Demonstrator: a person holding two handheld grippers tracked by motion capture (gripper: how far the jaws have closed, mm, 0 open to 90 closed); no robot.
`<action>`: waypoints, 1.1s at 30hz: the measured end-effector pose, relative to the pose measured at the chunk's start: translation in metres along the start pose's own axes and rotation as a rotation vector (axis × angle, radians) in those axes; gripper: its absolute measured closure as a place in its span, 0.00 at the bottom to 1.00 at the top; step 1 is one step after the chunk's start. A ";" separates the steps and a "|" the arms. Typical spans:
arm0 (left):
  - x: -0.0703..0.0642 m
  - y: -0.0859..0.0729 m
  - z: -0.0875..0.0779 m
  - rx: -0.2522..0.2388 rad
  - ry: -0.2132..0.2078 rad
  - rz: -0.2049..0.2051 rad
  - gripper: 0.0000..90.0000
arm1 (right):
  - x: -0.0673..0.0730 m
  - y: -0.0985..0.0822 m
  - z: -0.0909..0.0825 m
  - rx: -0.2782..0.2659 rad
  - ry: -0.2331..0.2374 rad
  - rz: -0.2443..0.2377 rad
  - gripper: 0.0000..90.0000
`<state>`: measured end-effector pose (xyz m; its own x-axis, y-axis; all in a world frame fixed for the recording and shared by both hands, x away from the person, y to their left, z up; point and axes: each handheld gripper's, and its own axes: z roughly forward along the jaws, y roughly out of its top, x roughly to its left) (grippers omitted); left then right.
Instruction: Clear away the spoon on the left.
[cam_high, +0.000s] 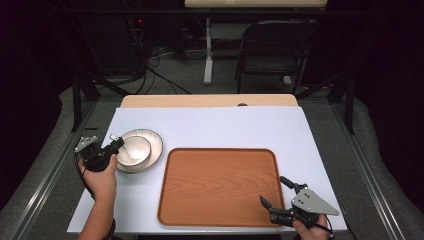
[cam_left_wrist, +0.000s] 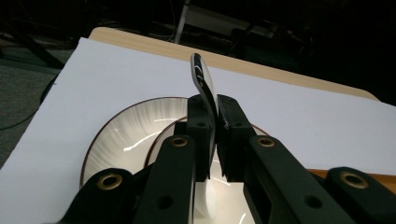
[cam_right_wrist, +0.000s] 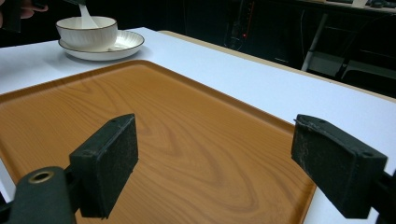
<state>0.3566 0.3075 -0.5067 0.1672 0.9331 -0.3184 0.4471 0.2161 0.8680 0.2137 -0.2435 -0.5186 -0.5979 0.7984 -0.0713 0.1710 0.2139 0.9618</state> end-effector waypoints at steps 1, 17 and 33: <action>-0.002 0.000 0.000 0.003 0.002 0.013 0.94 | 0.000 0.000 0.000 0.001 -0.001 0.000 0.16; -0.014 0.019 -0.012 -0.003 -0.020 0.052 0.94 | 0.000 0.000 0.000 -0.001 -0.002 0.004 0.16; -0.039 0.054 -0.037 -0.017 -0.074 0.112 0.94 | 0.000 0.000 -0.001 -0.001 -0.004 -0.002 0.16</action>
<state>0.3418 0.2934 -0.4337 0.2799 0.9281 -0.2455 0.4075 0.1168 0.9057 0.2133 -0.2437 -0.5183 -0.5952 0.8002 -0.0738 0.1693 0.2146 0.9619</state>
